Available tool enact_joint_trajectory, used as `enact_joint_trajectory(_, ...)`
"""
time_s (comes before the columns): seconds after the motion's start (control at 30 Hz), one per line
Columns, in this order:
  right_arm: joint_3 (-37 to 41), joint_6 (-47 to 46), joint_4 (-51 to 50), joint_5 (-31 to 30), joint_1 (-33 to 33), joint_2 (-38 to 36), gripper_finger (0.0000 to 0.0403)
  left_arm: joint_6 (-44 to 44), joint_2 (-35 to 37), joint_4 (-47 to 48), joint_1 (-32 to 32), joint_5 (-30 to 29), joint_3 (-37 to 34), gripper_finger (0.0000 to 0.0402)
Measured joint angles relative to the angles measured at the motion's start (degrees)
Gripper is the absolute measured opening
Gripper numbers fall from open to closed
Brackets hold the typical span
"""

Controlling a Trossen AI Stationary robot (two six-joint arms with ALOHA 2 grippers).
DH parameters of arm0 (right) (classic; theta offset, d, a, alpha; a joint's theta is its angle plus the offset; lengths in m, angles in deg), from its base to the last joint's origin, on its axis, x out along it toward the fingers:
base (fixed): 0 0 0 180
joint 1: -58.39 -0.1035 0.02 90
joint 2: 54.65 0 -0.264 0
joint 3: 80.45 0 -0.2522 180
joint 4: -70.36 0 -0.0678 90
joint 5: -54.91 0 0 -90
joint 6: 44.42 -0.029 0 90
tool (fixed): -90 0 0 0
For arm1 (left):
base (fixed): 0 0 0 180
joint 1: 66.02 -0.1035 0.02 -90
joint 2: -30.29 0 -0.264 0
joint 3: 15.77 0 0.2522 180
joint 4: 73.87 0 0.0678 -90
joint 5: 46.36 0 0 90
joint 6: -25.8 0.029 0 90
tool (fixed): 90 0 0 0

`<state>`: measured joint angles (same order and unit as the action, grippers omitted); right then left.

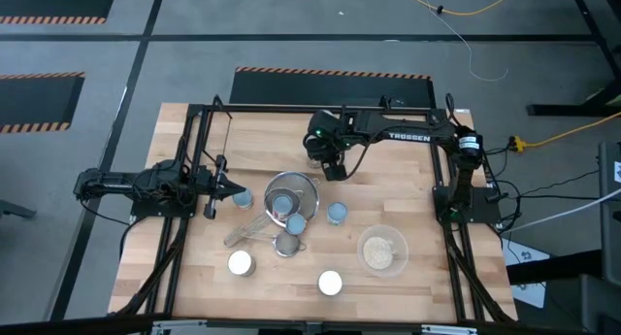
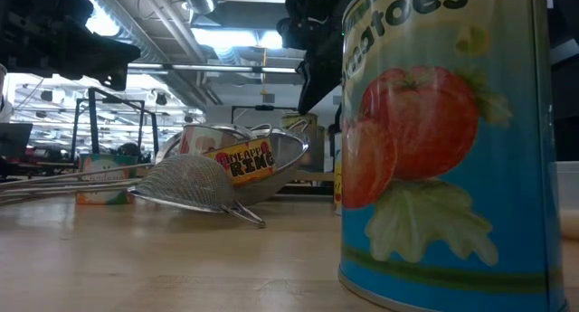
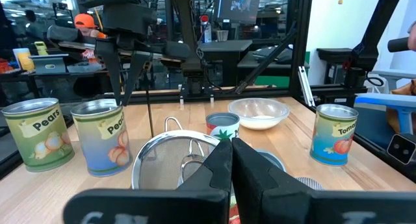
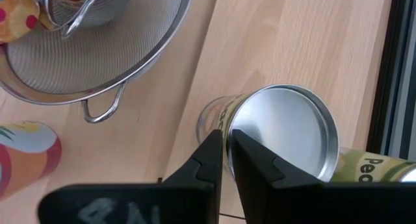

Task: Pick and place cans onto a shelf
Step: Put the canned peaches on the shelf, then put the large canned oranges on the shelf

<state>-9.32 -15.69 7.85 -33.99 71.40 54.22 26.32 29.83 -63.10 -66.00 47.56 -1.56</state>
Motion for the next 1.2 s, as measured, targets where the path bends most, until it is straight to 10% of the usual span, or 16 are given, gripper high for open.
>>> enact_joint_trajectory(1.2, -0.1, -2.8, -4.7, 0.1, -2.8, -7.0, 0.0127, -3.0, 0.0, -13.2, 0.0, 0.0, 0.0, 0.0031)
